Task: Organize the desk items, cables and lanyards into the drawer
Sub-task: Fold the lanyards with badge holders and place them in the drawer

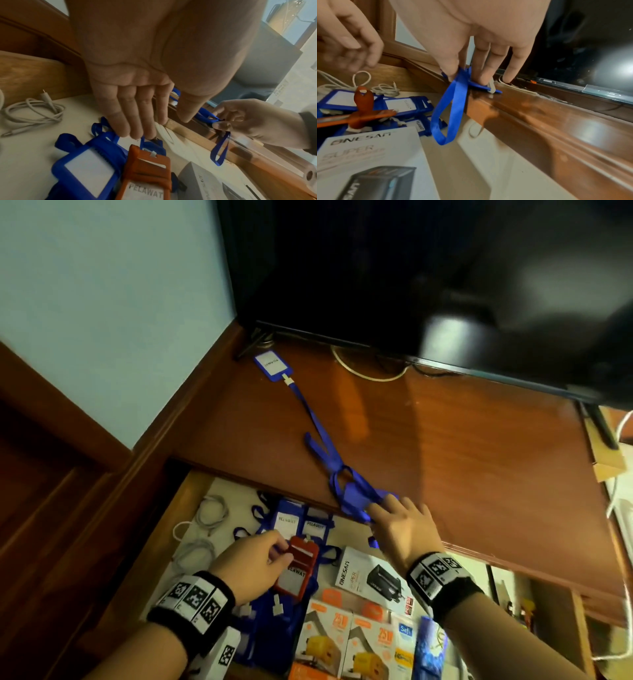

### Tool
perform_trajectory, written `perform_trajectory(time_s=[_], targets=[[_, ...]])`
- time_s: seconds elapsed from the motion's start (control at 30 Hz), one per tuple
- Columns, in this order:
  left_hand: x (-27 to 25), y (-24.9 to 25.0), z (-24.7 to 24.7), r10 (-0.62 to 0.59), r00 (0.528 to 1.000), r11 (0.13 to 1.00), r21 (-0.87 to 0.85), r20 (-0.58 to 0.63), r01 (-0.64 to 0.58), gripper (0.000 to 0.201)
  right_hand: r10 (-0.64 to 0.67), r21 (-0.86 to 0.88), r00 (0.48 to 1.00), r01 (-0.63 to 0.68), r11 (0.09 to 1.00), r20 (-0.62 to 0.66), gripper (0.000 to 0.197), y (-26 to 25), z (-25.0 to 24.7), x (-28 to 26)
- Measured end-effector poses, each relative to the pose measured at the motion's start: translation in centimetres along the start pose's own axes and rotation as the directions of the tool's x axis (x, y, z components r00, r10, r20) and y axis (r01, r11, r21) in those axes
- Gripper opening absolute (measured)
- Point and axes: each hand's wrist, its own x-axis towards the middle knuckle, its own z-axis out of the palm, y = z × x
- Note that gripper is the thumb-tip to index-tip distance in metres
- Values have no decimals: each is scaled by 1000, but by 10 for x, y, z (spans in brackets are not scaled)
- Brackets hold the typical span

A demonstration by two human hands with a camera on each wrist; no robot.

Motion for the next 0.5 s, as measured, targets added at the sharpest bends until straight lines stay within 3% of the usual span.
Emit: perform_trajectory(time_s=[0.13, 0.23, 0.27, 0.33, 0.4, 0.43, 0.5], targets=[[-7, 18, -5, 118, 989, 986, -109, -90, -127, 36, 26, 100, 989, -12, 995, -149, 15, -7, -17, -13], [-5, 39, -15, 242, 948, 959, -97, -204, -266, 60, 89, 343, 971, -8, 939, -221, 12, -8, -41, -20], [-6, 48, -19, 282, 934, 946, -100, -221, -309, 72, 152, 500, 971, -42, 865, -182, 9, -9, -52, -21], [-9, 67, -28, 350, 911, 915, -129, -217, -382, 96, 296, 775, 952, -128, 619, -80, 7, -12, -75, -24], [-14, 89, -37, 408, 888, 868, -212, -211, -449, 101, 365, 866, 928, -125, 485, -71, 10, -14, -96, -27], [-16, 98, -40, 433, 874, 830, -280, -219, -482, 93, 378, 896, 922, -101, 432, -78, 11, -15, -106, -29], [-20, 117, -45, 469, 854, 741, -424, -226, -520, 51, 405, 963, 913, -55, 262, -58, 13, -18, -126, -35]])
